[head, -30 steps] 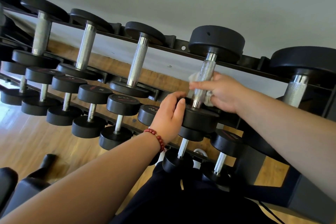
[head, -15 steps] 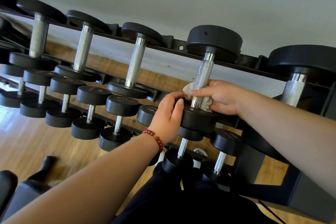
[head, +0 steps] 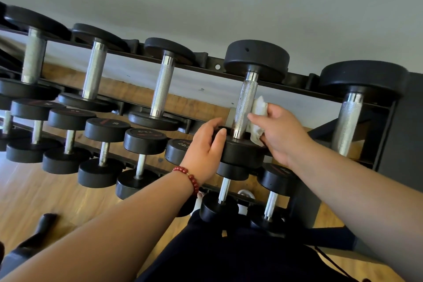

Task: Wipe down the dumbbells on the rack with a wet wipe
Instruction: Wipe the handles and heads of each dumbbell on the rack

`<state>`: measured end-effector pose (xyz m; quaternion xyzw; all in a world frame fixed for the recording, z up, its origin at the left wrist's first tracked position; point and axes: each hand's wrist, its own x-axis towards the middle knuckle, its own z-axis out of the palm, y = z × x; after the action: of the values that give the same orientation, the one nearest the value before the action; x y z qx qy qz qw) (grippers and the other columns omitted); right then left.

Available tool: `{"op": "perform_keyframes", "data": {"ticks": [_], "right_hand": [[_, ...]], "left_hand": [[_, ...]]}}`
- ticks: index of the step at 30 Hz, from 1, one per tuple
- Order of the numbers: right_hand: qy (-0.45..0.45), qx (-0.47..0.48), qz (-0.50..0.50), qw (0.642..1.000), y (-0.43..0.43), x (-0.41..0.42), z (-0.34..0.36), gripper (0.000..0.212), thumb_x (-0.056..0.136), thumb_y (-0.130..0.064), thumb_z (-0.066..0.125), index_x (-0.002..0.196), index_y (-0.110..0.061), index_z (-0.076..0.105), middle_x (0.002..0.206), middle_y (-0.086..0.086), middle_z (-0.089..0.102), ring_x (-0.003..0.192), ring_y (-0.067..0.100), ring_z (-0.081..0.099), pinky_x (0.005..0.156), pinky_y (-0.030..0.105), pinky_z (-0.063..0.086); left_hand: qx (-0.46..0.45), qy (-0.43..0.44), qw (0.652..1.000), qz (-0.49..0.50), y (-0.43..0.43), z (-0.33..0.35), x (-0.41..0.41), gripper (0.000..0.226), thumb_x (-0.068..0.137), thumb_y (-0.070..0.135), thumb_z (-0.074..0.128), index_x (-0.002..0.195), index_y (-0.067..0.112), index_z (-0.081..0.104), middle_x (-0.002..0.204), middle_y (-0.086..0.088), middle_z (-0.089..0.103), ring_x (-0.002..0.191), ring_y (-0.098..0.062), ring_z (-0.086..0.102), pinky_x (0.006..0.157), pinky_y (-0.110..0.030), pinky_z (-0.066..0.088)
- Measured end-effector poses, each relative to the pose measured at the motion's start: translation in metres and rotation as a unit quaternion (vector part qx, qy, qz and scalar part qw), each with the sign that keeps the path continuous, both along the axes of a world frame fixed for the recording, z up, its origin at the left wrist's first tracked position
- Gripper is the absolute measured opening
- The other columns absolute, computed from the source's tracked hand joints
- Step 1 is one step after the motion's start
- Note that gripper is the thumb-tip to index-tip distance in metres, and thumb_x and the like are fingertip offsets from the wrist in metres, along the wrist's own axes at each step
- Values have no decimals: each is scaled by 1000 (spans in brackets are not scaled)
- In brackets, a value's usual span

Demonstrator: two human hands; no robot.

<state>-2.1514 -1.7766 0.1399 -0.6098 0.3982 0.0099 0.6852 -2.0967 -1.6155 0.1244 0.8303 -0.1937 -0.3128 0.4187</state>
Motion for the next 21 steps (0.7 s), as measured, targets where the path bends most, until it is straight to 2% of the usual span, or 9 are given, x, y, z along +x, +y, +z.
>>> {"op": "perform_keyframes", "data": {"ticks": [3, 5, 6, 8, 10, 12, 15, 17, 21], "right_hand": [[-27, -233, 79, 969, 4, -7, 7, 38, 99, -22, 53, 137, -21, 50, 118, -12, 55, 108, 6, 51, 79, 7, 41], [-67, -353, 135, 923, 4, -9, 8, 43, 101, -20, 50, 143, -19, 44, 128, -10, 50, 117, 4, 45, 83, -6, 30], [-81, -398, 162, 899, 4, -10, 8, 45, 100, -18, 51, 144, -18, 43, 137, -5, 48, 124, 8, 43, 90, -5, 25], [-90, -497, 212, 836, 4, -8, 8, 47, 97, -13, 56, 143, -16, 47, 139, 6, 47, 129, 20, 42, 102, 14, 34], [-107, -575, 245, 773, 6, -6, 6, 52, 89, -6, 64, 139, -12, 52, 123, 13, 54, 116, 31, 50, 94, 39, 48], [-135, -605, 253, 743, 10, -3, 7, 54, 85, -1, 66, 137, -9, 54, 111, 12, 60, 104, 33, 55, 85, 46, 50], [-155, -615, 269, 725, 18, 3, 8, 50, 87, -2, 63, 136, -12, 56, 111, 6, 65, 107, 29, 57, 90, 48, 49], [-170, -613, 250, 730, 25, 5, 11, 38, 90, -9, 56, 128, -11, 61, 111, 6, 68, 110, 26, 56, 93, 47, 49], [-200, -618, 173, 740, 33, 6, 18, 29, 93, -22, 47, 106, -11, 69, 116, 10, 66, 114, 25, 49, 97, 37, 39]], "left_hand": [[-6, 8, 1000, -3, 1, 3, 0, 47, 99, 43, 37, 143, 26, 39, 133, 2, 51, 119, -26, 54, 98, -56, 48], [-13, 11, 1000, -5, 2, 4, 2, 44, 101, 40, 38, 143, 25, 39, 137, 3, 49, 122, -19, 51, 103, -46, 46], [-16, 4, 1000, -4, 3, 6, 4, 43, 102, 37, 38, 143, 24, 38, 140, 5, 47, 123, -11, 47, 106, -32, 43], [-21, -21, 1000, 9, 6, 14, 9, 42, 103, 32, 38, 144, 22, 38, 142, 7, 44, 122, 1, 40, 97, -6, 32], [-43, -21, 998, 37, 8, 21, 16, 40, 103, 31, 38, 142, 23, 41, 142, 9, 45, 121, 1, 43, 97, -8, 35], [-68, -7, 996, 57, 8, 28, 23, 37, 103, 31, 38, 140, 25, 44, 139, 10, 49, 122, -2, 47, 104, -24, 41], [-111, 30, 992, 59, 6, 35, 33, 35, 103, 37, 37, 131, 26, 53, 126, 13, 61, 118, -1, 54, 106, -31, 42], [-136, 83, 985, 70, 5, 42, 35, 30, 103, 36, 39, 120, 26, 61, 115, 8, 68, 109, -4, 62, 101, -33, 49], [-226, 220, 941, 126, 3, 54, 40, 16, 99, 19, 52, 106, 17, 66, 108, -6, 72, 105, -20, 68, 89, -31, 55]]}}
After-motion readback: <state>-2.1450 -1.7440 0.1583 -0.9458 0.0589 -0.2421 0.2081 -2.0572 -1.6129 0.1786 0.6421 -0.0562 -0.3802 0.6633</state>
